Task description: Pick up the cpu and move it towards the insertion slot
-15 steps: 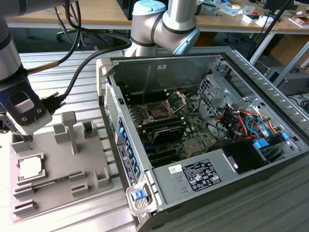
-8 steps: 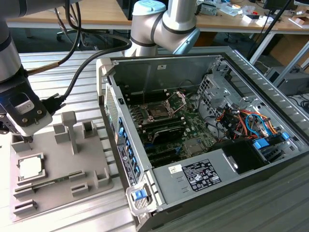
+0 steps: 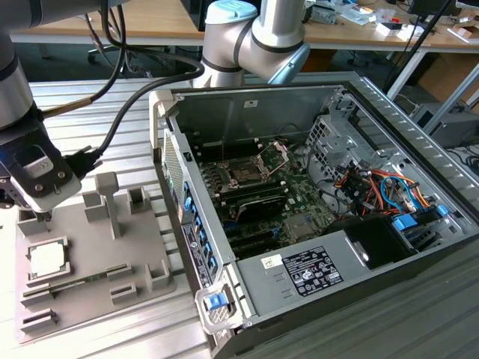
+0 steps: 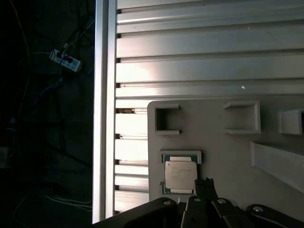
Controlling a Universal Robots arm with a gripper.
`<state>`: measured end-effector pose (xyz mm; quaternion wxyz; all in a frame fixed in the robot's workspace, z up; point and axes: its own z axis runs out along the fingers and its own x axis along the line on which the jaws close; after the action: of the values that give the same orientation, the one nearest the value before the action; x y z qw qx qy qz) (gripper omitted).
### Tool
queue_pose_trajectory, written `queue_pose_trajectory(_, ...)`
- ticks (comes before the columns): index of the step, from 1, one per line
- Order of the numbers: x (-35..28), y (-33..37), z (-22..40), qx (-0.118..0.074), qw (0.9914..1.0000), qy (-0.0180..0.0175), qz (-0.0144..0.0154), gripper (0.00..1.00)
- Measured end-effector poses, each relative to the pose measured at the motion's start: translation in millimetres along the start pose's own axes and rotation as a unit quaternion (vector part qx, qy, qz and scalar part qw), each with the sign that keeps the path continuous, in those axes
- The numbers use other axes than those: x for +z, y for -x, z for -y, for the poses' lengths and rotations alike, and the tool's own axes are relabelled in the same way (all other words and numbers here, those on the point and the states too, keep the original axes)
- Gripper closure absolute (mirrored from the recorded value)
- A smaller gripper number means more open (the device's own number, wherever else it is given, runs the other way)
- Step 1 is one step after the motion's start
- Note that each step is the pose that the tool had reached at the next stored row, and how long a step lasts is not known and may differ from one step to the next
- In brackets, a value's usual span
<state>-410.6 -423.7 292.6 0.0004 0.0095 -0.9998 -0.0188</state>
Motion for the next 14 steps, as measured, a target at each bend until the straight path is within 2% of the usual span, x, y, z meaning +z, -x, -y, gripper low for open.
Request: queue_pose_trajectory(14, 1.6, 0.0, 1.7, 0.000, 1.00000, 0.0000, 0.0000, 0.89)
